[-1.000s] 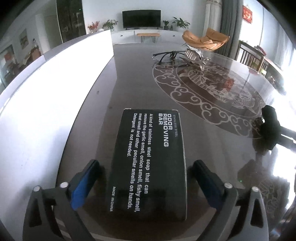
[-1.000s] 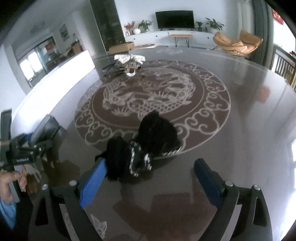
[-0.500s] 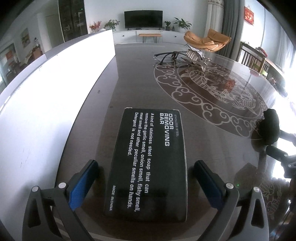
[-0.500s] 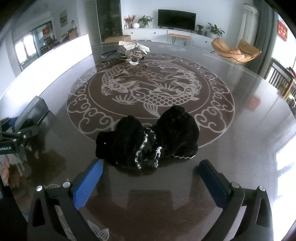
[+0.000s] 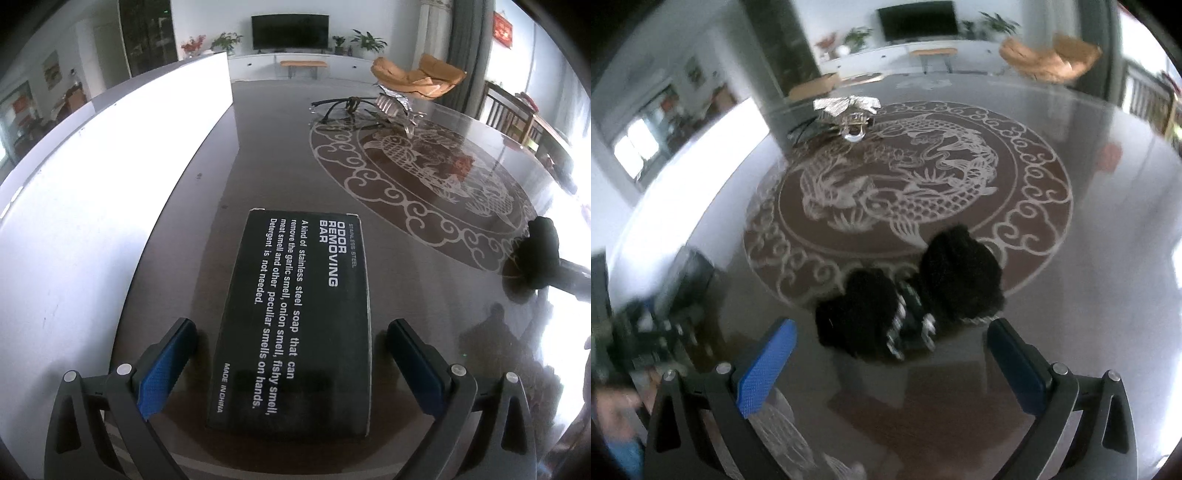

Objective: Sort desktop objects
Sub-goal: 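Lift the box with the left tool while the right tool lifts the gloves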

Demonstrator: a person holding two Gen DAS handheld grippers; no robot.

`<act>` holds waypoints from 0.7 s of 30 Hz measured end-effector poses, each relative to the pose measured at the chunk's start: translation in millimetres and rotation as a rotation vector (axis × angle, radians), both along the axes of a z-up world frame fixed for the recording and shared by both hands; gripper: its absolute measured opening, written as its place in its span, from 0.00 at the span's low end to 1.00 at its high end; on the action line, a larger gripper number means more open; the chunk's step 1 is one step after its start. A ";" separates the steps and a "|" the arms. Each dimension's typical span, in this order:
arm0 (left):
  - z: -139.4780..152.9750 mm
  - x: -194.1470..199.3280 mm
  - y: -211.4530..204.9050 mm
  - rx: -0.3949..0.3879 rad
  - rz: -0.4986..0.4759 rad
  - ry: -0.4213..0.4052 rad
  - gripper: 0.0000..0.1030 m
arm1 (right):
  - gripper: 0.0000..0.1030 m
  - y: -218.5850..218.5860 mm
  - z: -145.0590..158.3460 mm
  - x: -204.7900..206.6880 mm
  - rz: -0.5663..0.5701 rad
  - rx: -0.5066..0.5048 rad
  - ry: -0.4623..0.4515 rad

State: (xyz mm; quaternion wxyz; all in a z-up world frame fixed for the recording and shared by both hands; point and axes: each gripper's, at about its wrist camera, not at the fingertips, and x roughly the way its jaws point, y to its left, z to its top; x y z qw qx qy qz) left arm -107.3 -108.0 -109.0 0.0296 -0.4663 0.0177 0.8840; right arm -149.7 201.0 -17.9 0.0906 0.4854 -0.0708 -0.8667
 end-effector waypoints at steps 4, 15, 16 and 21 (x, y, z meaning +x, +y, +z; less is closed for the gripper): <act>1.3 -5.4 -0.2 -0.001 -0.008 -0.041 1.00 | 0.65 -17.4 -3.2 -8.5 -0.043 0.163 0.043; 28.6 33.2 -15.7 0.078 -0.039 0.115 0.56 | 0.40 -2.1 35.0 40.9 0.048 0.100 0.169; 35.3 39.2 -15.6 0.073 -0.035 0.138 0.56 | 0.40 -5.4 40.3 42.8 0.064 0.102 0.181; 62.8 52.6 -18.9 0.044 -0.013 0.192 0.56 | 0.40 -26.7 56.8 48.0 0.138 0.098 0.214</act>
